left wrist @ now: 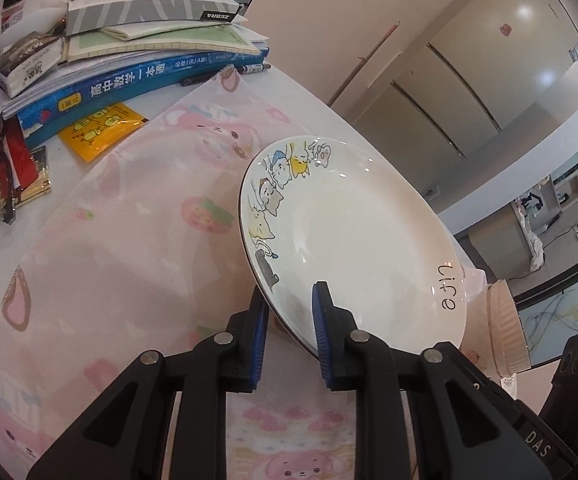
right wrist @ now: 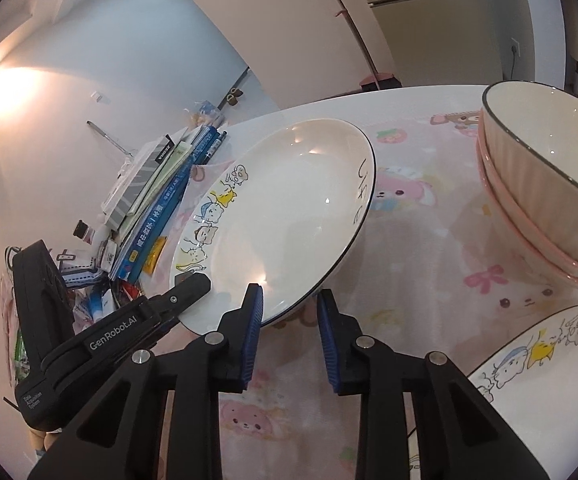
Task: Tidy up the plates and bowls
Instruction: 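Lift the 'Life' plate by its rim with the left tool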
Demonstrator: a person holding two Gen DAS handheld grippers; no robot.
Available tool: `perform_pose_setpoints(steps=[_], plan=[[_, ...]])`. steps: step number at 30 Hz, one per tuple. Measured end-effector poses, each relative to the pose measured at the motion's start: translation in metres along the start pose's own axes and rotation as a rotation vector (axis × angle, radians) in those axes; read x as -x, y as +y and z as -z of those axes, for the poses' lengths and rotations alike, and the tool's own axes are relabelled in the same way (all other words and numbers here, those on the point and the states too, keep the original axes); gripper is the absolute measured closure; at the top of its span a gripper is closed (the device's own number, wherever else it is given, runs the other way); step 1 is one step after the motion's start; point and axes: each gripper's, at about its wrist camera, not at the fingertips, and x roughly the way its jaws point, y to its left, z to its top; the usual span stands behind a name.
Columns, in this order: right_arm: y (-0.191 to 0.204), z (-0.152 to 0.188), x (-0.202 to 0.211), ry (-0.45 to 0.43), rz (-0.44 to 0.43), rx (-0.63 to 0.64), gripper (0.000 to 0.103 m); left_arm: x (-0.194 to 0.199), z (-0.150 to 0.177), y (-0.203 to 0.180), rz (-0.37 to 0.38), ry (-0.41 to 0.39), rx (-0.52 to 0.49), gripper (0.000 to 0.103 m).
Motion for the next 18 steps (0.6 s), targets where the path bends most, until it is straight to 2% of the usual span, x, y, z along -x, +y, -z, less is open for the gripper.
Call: perform_pose_setpoints(steps=[3, 7, 8, 9, 11, 15, 18], plan=[[-0.007, 0.005, -0.004, 0.036, -0.017, -0.09, 0.077, 0.006, 0.001, -0.003, -0.028, -0.012, -0.014, 0.082], [-0.008, 0.012, -0.007, -0.003, 0.041, -0.133, 0.08, 0.0, 0.005, -0.005, -0.058, 0.026, 0.017, 0.085], [-0.012, 0.014, -0.01, 0.0, 0.041, -0.179, 0.08, -0.003, 0.006, -0.003, -0.064, 0.04, 0.026, 0.086], [-0.019, 0.016, -0.015, 0.012, 0.004, -0.243, 0.081, -0.006, 0.006, -0.002, -0.068, 0.047, 0.035, 0.087], [-0.025, 0.016, -0.02, 0.025, -0.024, -0.316, 0.084, -0.008, 0.005, 0.003, -0.051, 0.044, 0.058, 0.087], [-0.028, 0.017, -0.026, -0.004, -0.001, -0.39, 0.084, -0.011, 0.003, 0.01, 0.011, 0.056, 0.099, 0.086], [-0.025, 0.021, -0.028, -0.052, 0.028, -0.421, 0.084, -0.012, 0.0, 0.02, 0.057, 0.051, 0.168, 0.086]])
